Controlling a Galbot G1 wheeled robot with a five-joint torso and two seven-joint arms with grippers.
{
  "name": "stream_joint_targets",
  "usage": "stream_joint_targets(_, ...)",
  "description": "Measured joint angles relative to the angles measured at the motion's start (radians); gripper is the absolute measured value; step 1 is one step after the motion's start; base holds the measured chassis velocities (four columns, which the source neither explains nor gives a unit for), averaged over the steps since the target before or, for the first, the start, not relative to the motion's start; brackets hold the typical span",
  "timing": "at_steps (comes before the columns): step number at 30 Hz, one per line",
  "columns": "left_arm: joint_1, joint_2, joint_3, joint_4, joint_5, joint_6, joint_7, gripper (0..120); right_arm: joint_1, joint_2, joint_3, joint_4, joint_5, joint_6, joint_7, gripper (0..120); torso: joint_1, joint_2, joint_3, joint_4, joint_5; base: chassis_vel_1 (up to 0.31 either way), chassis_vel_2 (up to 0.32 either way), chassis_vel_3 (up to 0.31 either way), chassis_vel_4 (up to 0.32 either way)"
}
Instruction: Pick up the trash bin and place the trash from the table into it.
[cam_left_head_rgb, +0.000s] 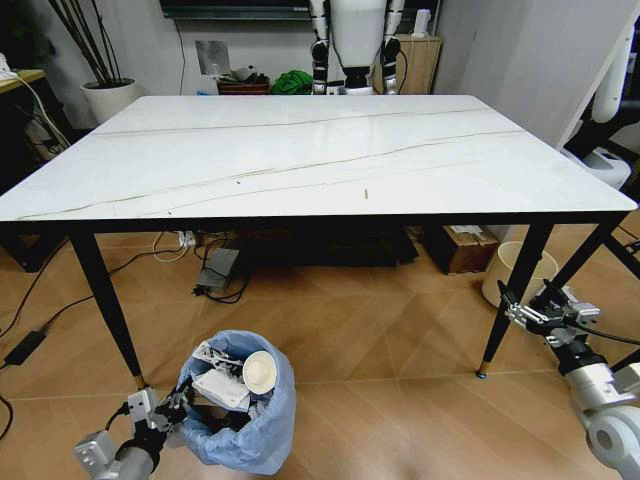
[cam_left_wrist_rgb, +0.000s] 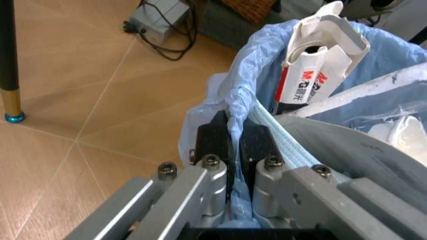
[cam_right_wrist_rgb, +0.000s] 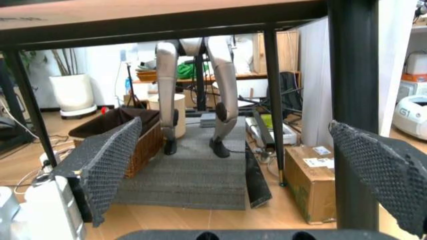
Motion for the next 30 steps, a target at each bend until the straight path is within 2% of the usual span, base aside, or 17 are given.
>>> stream_joint_targets(30,-0.09,0.017,0.033,0.117,-0.005,-0.002,0.01,0,0.0,0.0,0.0,0.0,0.0,0.0,0.0,100,-0.034,-0.115,-0.081,0.0,0.0,0.0,0.0,0.0,0.0)
